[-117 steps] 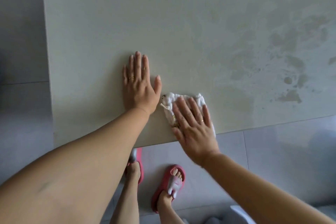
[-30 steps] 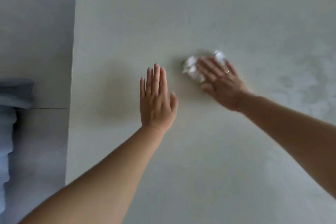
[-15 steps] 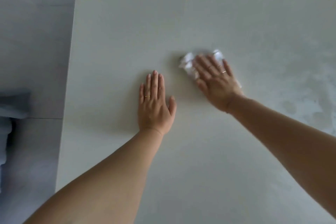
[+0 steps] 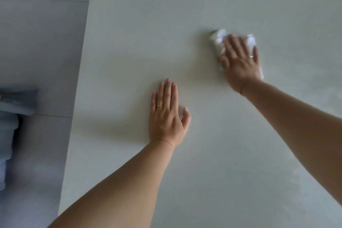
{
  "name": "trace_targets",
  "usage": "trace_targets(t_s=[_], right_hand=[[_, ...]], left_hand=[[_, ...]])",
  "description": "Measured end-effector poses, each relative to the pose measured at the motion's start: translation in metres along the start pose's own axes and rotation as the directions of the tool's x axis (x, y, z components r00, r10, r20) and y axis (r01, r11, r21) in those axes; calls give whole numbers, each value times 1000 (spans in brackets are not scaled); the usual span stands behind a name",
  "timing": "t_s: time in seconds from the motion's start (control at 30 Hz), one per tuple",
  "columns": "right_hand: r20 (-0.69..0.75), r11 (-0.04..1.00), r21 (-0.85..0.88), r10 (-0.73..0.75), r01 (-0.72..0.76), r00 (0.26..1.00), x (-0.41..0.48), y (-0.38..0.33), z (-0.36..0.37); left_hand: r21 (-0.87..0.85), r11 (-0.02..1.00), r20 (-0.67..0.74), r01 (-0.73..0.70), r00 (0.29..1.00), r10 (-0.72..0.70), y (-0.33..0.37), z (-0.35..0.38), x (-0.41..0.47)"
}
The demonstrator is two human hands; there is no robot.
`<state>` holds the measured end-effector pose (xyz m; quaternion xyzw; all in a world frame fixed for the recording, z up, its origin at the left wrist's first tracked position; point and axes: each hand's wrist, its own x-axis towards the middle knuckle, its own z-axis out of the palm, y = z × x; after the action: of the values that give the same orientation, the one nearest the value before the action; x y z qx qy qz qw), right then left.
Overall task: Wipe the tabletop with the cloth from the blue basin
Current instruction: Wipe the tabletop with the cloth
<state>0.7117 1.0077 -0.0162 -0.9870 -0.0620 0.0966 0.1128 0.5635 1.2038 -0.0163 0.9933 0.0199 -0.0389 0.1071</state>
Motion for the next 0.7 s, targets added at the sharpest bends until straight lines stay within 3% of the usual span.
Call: trace_targets(t_s=[0.07, 0.13, 0.17, 0.23, 0.3, 0.37, 0.4, 0.47, 0.53, 0.6, 0.63, 0.7], right_hand=[[-47, 958, 59, 284, -281, 958, 11, -7, -2], [-65, 941, 81, 335, -330, 940, 5, -45, 6], [-57, 967, 79, 246, -241, 968, -4, -67, 13], [-2, 994, 7, -105, 105, 994, -28, -101, 27], [107, 914, -82, -388, 397, 915, -30, -97, 24], [117, 874, -108, -461, 473, 879, -7, -68, 12], [81, 906, -100, -405, 411, 911, 6, -51, 7], [6, 995, -25, -101, 101, 995, 30, -21, -5], [-35, 976, 33, 218, -217, 975, 41, -23, -7], [-24, 954, 75, 292, -289, 956, 40, -55, -1], [-7, 978, 76, 196, -195, 980, 34, -72, 4], [50, 982, 9, -187, 187, 981, 20, -90, 14]], left_hand=[[-5, 1000, 1, 1, 1000, -1, 0, 0, 0], [-2, 1000, 12, 6, 1000, -6, 1, 0, 0], [2, 1000, 19, 13, 1000, -13, 1, 0, 0], [17, 999, 33, 28, 999, -28, 2, -2, 0], [14, 999, 38, 34, 999, -35, 3, -3, 1], [6, 1000, 37, 25, 999, -25, 2, -3, 0], [7, 1000, 31, 18, 999, -18, 2, -4, 1], [12, 1000, 32, 9, 999, -9, 2, -4, 0], [17, 1000, 30, -1, 1000, 0, 2, -5, 0], [35, 999, 13, -18, 1000, 17, 2, -7, 4], [42, 999, -7, -29, 1000, 29, 2, -8, 8], [50, 998, -64, -43, 997, 47, 3, -13, 24]])
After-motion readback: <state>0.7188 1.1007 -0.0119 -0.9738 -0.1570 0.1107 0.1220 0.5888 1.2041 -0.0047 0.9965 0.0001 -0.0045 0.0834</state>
